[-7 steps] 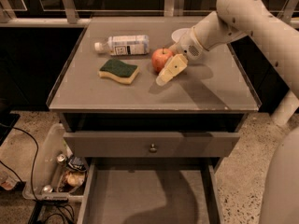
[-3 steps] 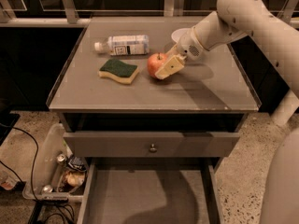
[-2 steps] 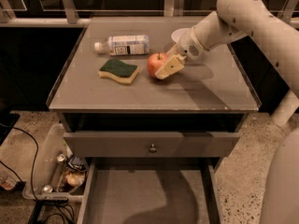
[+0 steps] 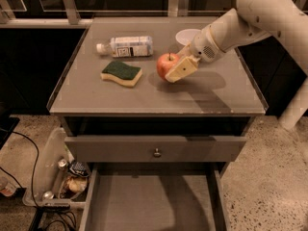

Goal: Place apple into middle drawer

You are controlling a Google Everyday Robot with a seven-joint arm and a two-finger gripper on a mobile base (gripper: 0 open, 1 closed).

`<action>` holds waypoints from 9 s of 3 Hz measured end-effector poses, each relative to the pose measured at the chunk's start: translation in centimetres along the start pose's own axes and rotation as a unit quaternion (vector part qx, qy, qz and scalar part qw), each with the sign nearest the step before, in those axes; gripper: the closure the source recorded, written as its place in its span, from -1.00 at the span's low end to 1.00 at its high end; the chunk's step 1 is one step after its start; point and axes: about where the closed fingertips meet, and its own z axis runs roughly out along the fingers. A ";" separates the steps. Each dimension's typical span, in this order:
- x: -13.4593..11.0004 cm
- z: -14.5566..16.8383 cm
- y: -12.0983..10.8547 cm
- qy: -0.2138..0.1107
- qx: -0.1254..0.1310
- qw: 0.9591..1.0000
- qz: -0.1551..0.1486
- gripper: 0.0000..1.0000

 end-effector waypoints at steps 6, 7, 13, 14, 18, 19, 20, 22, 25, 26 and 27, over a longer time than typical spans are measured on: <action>6.9 -5.8 11.4 -0.059 0.172 0.980 0.077 1.00; 9.3 -2.0 13.3 -0.063 0.184 0.975 0.111 1.00; 13.1 3.7 29.6 -0.040 0.095 0.987 0.119 1.00; 18.2 4.8 34.5 -0.053 0.086 0.981 0.166 1.00; 26.0 9.5 33.8 0.003 0.117 0.975 0.187 1.00; 29.7 13.3 32.0 0.013 0.126 0.972 0.198 1.00; 33.0 15.9 28.5 0.021 0.161 0.965 0.205 1.00; 37.1 15.5 19.9 0.014 0.230 0.946 0.230 1.00; 37.6 18.6 17.8 0.019 0.178 0.962 0.207 1.00; 38.8 20.7 17.9 0.031 0.130 0.974 0.182 1.00; 40.0 21.6 18.4 0.040 0.102 0.982 0.156 1.00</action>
Offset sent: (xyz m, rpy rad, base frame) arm -0.1112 -0.0705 0.0445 -0.0069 -0.2446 -0.3129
